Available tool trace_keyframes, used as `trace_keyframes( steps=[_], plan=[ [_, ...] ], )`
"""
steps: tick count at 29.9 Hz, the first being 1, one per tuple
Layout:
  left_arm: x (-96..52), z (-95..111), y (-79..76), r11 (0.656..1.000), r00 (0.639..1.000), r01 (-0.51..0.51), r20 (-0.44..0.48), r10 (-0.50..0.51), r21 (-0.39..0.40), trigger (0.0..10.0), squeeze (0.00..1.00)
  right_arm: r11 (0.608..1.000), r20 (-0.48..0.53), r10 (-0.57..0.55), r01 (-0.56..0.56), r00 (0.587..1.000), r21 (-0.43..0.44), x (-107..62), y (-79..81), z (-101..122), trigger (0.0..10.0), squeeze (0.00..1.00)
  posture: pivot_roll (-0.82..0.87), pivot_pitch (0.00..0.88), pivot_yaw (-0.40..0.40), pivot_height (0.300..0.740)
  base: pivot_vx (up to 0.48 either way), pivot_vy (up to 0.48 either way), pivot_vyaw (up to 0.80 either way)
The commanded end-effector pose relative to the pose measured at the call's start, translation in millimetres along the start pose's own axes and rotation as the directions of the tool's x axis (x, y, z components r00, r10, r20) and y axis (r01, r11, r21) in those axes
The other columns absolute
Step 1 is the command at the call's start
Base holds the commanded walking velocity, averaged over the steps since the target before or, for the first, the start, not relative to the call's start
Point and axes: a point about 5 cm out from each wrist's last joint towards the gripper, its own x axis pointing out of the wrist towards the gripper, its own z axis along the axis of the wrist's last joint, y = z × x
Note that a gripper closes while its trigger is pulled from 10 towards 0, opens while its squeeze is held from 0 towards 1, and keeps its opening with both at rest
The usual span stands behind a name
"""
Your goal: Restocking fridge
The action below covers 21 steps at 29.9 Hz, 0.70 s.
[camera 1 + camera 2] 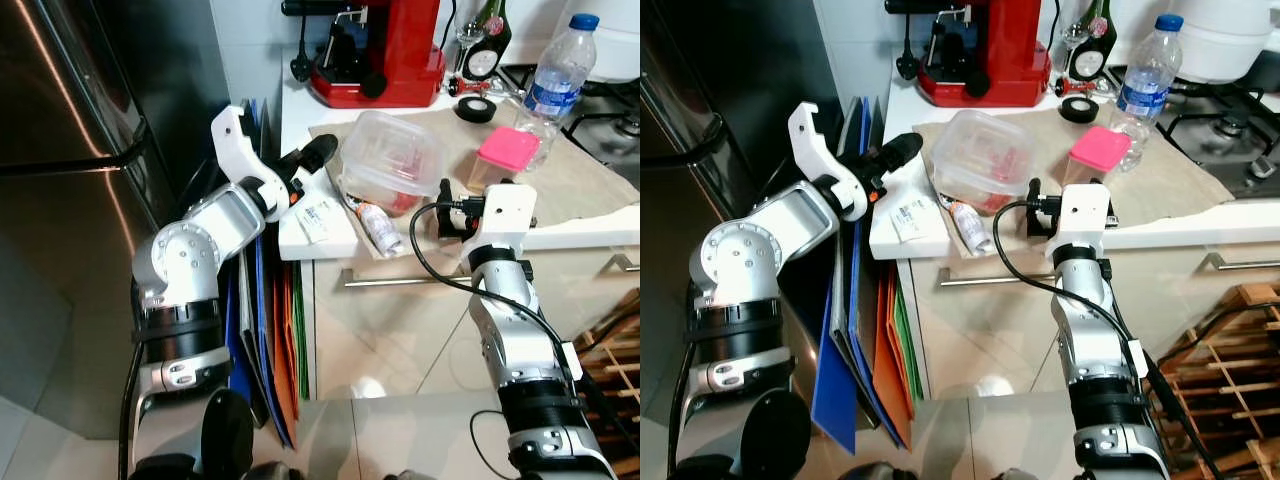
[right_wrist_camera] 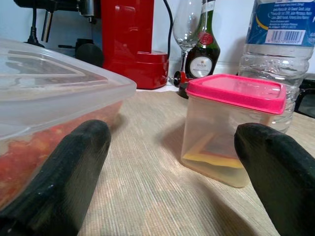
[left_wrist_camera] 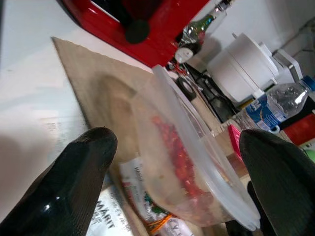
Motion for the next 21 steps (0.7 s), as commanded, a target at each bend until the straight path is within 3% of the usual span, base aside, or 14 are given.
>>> trace_keyframes(
  steps=[1, 13, 21],
  plan=[
    [5.5, 0.9, -8.1, 1.0, 1.0, 0.012, -0.026, -0.012, 0.007, 10.0, 0.0, 1.0, 0.015, 0.006, -0.006, 1.0, 0.004, 2.2, 2.8, 4.7, 10.0, 0.0, -0.01, 0.0, 0.04, 0.74, 0.0, 0.0, 0.0],
    [17.4, -13.0, -19.0, 0.999, 0.993, 0.026, -0.118, -0.02, 0.047, 10.0, 0.0, 1.0, 0.014, 0.008, -0.008, 1.0, 0.008, 0.3, 5.4, 4.2, 10.0, 0.0, -0.02, 0.0, 0.048, 0.74, 0.0, 0.0, 0.0],
    [21.4, -12.4, -23.6, 0.998, 0.993, 0.034, -0.119, -0.027, 0.05, 10.0, 0.0, 1.0, 0.012, 0.005, -0.005, 1.0, 0.008, -1.0, 5.6, 3.6, 10.0, 0.0, -0.02, 0.0, 0.051, 0.74, 0.0, 0.0, 0.0]
  ],
)
